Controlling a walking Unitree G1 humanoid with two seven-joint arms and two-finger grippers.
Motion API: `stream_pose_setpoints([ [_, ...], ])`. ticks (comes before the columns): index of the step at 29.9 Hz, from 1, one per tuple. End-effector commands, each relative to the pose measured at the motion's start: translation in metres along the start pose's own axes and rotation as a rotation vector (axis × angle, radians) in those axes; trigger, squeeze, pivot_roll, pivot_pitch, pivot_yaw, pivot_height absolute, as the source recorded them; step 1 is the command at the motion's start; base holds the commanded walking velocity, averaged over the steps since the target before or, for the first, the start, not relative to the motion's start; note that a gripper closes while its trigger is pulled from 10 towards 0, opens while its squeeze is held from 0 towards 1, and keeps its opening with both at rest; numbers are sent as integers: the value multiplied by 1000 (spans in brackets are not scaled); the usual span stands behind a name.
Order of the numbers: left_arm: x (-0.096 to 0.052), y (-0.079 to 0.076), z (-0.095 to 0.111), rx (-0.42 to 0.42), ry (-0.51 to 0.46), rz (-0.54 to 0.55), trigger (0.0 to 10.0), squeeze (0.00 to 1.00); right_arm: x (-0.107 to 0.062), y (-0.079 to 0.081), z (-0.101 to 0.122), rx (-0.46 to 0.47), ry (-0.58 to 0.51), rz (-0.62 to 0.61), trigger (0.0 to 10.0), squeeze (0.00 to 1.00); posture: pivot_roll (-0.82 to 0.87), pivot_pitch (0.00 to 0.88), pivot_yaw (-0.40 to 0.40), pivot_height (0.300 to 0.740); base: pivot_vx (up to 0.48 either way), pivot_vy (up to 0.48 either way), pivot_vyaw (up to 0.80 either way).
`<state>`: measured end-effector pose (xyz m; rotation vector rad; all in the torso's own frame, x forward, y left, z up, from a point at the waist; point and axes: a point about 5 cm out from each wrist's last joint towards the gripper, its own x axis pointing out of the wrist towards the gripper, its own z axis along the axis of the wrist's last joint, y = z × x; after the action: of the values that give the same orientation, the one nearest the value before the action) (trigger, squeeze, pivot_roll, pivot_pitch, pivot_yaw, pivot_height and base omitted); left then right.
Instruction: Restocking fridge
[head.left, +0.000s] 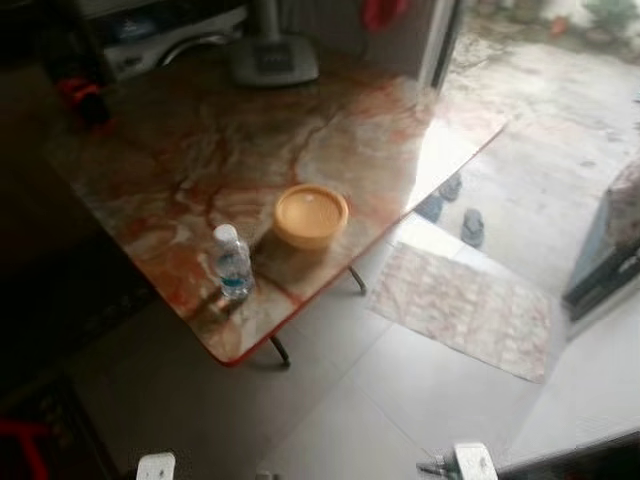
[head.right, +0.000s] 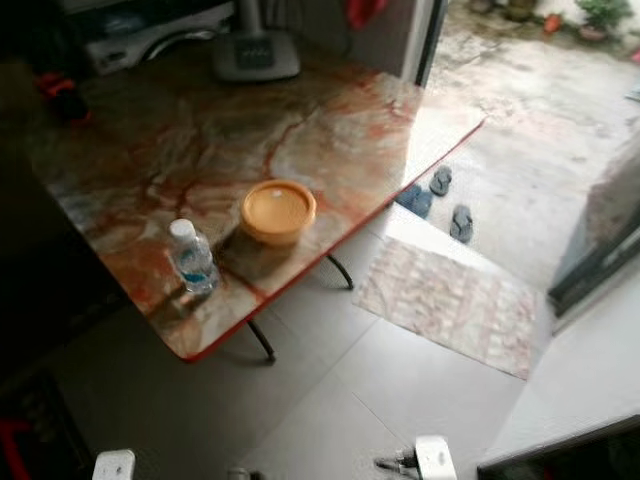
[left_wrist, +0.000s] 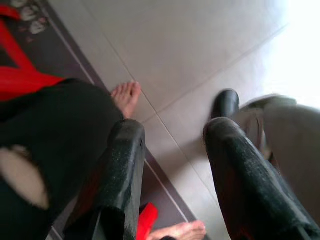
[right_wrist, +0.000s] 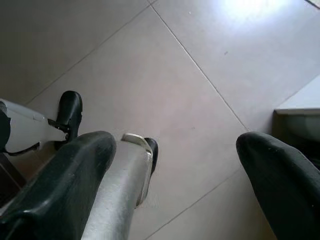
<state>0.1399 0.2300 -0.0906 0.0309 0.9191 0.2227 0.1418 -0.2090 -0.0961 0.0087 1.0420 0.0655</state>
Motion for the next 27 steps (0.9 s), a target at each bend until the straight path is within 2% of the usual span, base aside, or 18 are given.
stream_pose_setpoints([
  [1, -2, -1, -6, -14, 13, 14, 10000, 0, -3, -4, -11, 29, 29, -15, 10000, 0, 12, 93, -18, 740, 0, 0, 0],
  [10, -3, 0, -1, -44, -68, 68, 10000, 0, -3, -4, -10, 23, 24, -12, 10000, 0, 23, 90, -25, 740, 0, 0, 0],
  [15, -6, 3, 4, -54, -161, 132, 10000, 0, -3, -5, -11, 14, 25, -9, 10000, 0, 30, 93, -29, 740, 0, 0, 0],
  [17, -8, 5, 7, -18, -205, 171, 10000, 0, -3, -5, -11, 4, 29, -7, 10000, 0, 31, 93, -30, 740, 0, 0, 0],
  [20, -9, 7, 7, -42, -220, 228, 10000, 0, -4, -5, -11, 2, 30, -6, 10000, 0, 34, 95, -29, 740, 0, 0, 0],
  [21, -9, 9, 13, -78, -262, 231, 10000, 0, -3, -5, -11, 2, 30, -5, 10000, 0, 34, 95, -29, 740, 0, 0, 0],
  [22, -11, 18, 32, -58, -371, 277, 10000, 0, -3, -5, -11, 1, 29, -5, 10000, 0, 34, 95, -29, 740, 0, 0, 0],
  [23, -20, 31, 59, -61, -539, 342, 10000, 0, -3, -5, -11, 1, 29, -4, 10000, 0, 34, 95, -29, 740, 0, 0, 0],
  [27, -34, 40, 78, -57, -691, 411, 10000, 0, -4, -5, -11, -3, 31, -3, 10000, 0, 38, 98, -28, 740, 0, 0, 0],
])
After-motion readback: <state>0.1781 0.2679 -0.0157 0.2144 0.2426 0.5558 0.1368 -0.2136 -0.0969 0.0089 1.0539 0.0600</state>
